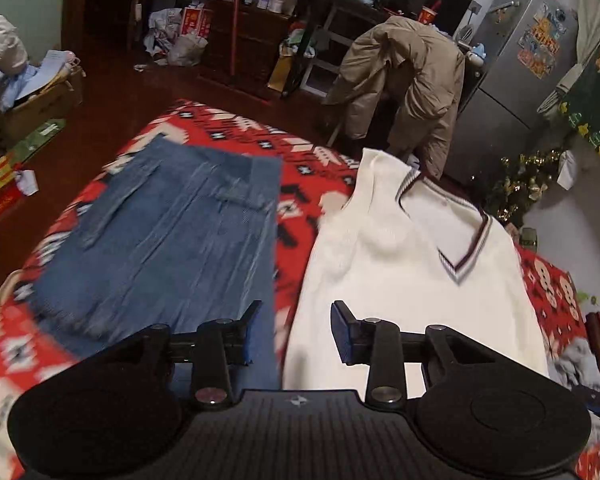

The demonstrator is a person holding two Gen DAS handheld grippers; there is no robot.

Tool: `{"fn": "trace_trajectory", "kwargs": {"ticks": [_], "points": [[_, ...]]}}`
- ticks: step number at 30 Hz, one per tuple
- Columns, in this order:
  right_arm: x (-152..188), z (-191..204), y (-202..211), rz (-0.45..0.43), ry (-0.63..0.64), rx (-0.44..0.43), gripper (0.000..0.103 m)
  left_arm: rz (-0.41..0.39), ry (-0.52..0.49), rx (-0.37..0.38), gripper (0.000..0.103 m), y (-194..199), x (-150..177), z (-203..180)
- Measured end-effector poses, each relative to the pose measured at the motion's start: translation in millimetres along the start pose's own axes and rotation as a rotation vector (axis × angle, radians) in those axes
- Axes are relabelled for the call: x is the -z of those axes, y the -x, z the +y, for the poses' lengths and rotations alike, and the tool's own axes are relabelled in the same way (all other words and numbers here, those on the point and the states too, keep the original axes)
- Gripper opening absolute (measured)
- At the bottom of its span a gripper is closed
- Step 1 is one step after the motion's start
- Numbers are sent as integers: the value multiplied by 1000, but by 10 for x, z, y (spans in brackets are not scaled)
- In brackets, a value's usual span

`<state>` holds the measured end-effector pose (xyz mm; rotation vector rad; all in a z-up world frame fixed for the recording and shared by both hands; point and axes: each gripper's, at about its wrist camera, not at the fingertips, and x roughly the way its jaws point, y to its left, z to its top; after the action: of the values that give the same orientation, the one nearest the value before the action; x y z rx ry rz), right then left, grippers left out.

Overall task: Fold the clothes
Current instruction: 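Move both open tools toward the sweater's V-neck collar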

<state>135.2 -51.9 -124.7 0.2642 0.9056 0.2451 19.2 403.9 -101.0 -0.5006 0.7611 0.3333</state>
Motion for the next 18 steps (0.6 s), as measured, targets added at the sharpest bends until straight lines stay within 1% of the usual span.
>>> {"fn": "trace_trajectory", "kwargs": {"ticks": [3,6,8,10,12,14,18], "points": [[-165,3,-422,-18,-82,-40,29,12,-40,-4,34,-392,-173,-70],[-328,-1,-820,-29,-76,-44,29,37,-49,-1,33,-759,-289,-122],[-393,1,-1032,-41,-45,-46,29,48,-50,4,33,-945,-313,-146],[-420,3,-1178,-73,-19,-43,29,35,-33,21,33,-1066,-328,-156],[-432,16,-1268,-102,24,-18,29,22,-8,39,33,-1109,-330,-156],[-428,19,-1341,-112,57,7,29,14,-5,33,34,-1142,-343,-167],[-396,-8,-1396,-109,41,-29,28,-3,-67,-13,36,-1154,-301,-203]]}}
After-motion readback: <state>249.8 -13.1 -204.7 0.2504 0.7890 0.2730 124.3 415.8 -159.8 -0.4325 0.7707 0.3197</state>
